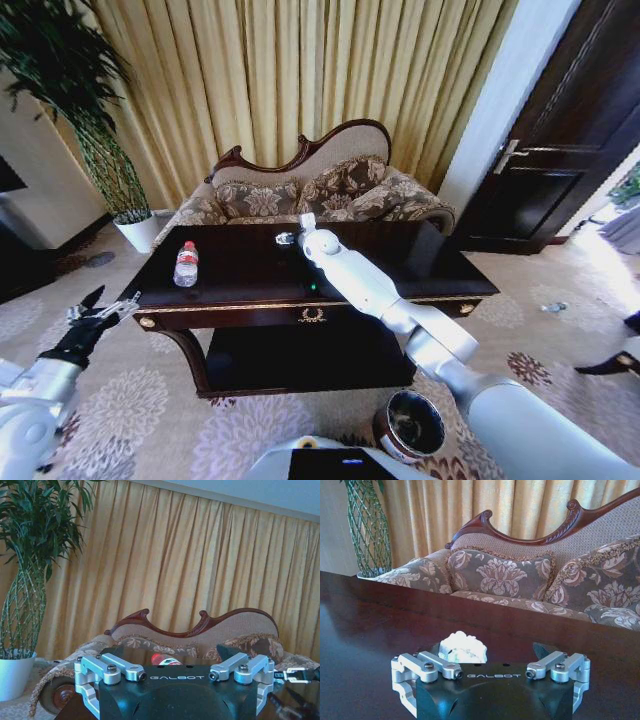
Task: Move to the front of the table and place the trash on the table into the trash bin.
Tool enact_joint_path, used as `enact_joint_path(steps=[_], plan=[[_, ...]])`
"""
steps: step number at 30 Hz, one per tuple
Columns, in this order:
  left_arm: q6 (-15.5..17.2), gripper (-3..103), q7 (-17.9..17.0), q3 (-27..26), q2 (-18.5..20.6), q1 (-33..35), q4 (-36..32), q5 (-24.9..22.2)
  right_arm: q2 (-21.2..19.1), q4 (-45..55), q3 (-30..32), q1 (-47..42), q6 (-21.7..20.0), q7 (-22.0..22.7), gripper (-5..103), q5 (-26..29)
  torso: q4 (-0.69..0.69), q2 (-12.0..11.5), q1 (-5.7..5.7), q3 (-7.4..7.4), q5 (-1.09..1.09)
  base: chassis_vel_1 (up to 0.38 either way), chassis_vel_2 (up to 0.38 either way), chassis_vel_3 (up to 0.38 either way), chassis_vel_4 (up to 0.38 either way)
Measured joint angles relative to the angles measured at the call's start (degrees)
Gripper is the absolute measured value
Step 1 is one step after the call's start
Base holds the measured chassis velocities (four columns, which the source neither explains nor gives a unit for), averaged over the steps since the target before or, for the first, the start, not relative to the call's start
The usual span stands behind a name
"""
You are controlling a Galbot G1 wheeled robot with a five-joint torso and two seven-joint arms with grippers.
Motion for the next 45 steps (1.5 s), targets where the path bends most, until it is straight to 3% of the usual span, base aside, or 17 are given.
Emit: enact_joint_path(steps=[3,12,14,16,18,24,29,33,38,42,44,45], plan=[[-0.07,100,0.11,0.02,-0.09,0.01,-0.10,0.01,-0.35,0.02,0.06,-0.23,0.18,-0.08,100,0.06,0.00,0.00,0.00,0.00,0.00,0.000,0.000,0.000,0.000],[-0.14,100,0.19,-0.05,-0.33,0.18,-0.60,0.04,-1.45,1.59,-0.55,-0.51,0.36,-0.13,63,0.54,0.00,0.00,0.00,0.00,0.00,0.000,0.000,0.000,0.000],[-0.14,100,0.19,-0.04,-0.37,0.19,-0.63,0.06,-1.53,1.71,-0.58,-0.60,0.42,-0.13,63,0.55,0.00,0.00,0.00,0.00,0.00,0.000,0.000,0.000,0.000],[-0.15,100,0.20,-0.04,-0.50,0.25,-0.82,0.19,-1.97,2.31,-0.73,-0.99,0.60,-0.06,47,0.73,0.00,0.00,0.00,0.00,0.00,0.000,0.000,0.000,0.000],[-0.15,100,0.20,-0.01,-0.55,0.28,-0.88,0.26,-2.20,2.63,-0.78,-1.11,0.64,0.01,47,0.88,0.00,0.00,0.00,0.00,0.00,0.000,0.000,0.000,0.000],[-0.15,100,-0.10,0.62,-0.57,0.17,-1.56,0.51,-4.03,5.93,-0.64,-1.72,1.72,1.83,20,3.11,0.00,0.00,0.00,0.00,0.00,0.000,0.000,0.000,0.000],[-0.10,100,-0.33,1.01,-0.50,0.06,-1.93,0.67,-6.41,9.89,1.22,-2.77,3.20,3.54,4,3.49,0.00,0.00,0.00,0.00,0.00,0.000,0.000,0.000,0.000],[-0.06,100,-0.44,1.07,-0.59,0.06,-2.03,0.73,-9.64,14.09,3.27,-4.11,3.64,5.78,1,3.38,0.00,0.00,0.00,0.00,0.01,0.000,0.000,0.000,0.000],[-0.03,100,-0.63,1.07,-0.34,-0.25,-1.96,0.73,-16.28,20.94,6.96,-8.35,6.40,10.06,0,-1.05,-0.01,0.00,0.00,0.00,0.01,0.000,0.000,0.000,0.000],[-0.02,100,-0.68,1.08,-0.01,-0.38,-1.95,0.71,-18.10,23.15,8.62,-10.38,6.72,10.59,0,-1.86,-0.01,0.00,0.00,0.00,0.01,0.000,0.000,0.000,0.000],[0.02,100,-0.70,1.63,0.45,-0.60,-1.79,0.78,-22.36,26.43,13.09,-15.98,7.94,8.84,0,-5.27,0.00,0.00,0.00,-0.01,0.01,0.000,0.000,0.000,0.000],[0.02,100,-0.70,1.63,0.45,-0.60,-1.79,0.78,-22.36,26.43,13.09,-15.98,7.94,8.84,0,-5.27,0.00,0.00,0.00,-0.01,0.01,0.000,0.000,0.000,0.000]])
